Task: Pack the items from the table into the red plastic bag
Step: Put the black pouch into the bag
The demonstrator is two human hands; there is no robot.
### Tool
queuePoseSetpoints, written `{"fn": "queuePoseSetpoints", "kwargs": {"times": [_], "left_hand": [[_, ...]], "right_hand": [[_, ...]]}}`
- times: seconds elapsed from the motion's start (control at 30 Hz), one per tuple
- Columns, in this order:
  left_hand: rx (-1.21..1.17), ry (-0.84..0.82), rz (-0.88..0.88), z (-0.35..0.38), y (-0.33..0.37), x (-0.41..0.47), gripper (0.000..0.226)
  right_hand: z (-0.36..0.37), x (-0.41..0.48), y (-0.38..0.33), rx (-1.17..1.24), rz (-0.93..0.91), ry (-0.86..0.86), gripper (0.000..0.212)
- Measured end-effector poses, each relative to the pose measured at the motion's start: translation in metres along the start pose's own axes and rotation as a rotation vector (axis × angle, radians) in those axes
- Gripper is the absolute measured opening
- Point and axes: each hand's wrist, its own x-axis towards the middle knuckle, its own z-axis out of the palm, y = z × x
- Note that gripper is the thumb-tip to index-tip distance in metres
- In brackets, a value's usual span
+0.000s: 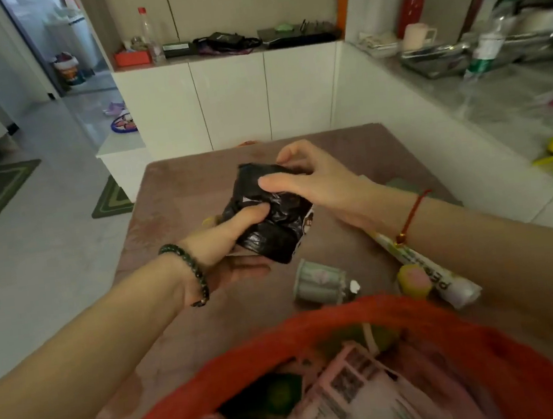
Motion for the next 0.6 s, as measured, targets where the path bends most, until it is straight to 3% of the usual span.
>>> {"fn": "queuePoseSetpoints", "kwargs": {"times": [0.07,0.13,0.2,0.33,0.37,0.43,0.47,0.53,0.6], "left_hand": [[0.116,-0.046,0.058,0.013,-0.003,-0.035,0.080],[0.244,-0.049,0.155,0.026,-0.008,-0.069,0.092],[0.227,-0.073,0.250,0.041,-0.016,-0.104,0.081],[0.113,-0.174,0.279,0.069,-0.052,-0.152,0.064],[0.108,-0.178,0.290,0.073,-0.061,-0.158,0.054],[0.051,-0.197,0.255,0.083,-0.077,-0.168,0.036],[0.016,-0.215,0.202,0.089,-0.084,-0.173,0.033],[0.017,-0.245,0.110,0.102,-0.100,-0.178,0.037],[0.152,-0.252,0.125,0.114,-0.113,-0.181,0.044]], "right_hand": [[-0.010,-0.046,-0.011,0.044,-0.045,0.024,0.026],[-0.015,-0.094,-0.018,0.098,-0.088,0.054,0.028],[-0.017,-0.140,-0.020,0.122,-0.118,0.081,0.025],[-0.027,-0.214,-0.011,0.108,-0.114,0.117,0.018],[-0.031,-0.228,-0.004,0.035,-0.106,0.193,0.020],[-0.044,-0.251,0.019,-0.360,-0.074,0.399,0.020],[-0.050,-0.261,0.033,-0.574,-0.010,0.429,0.038],[-0.053,-0.277,0.061,-0.799,0.189,0.344,0.065],[-0.054,-0.287,0.079,-0.844,0.342,0.277,0.050]]}}
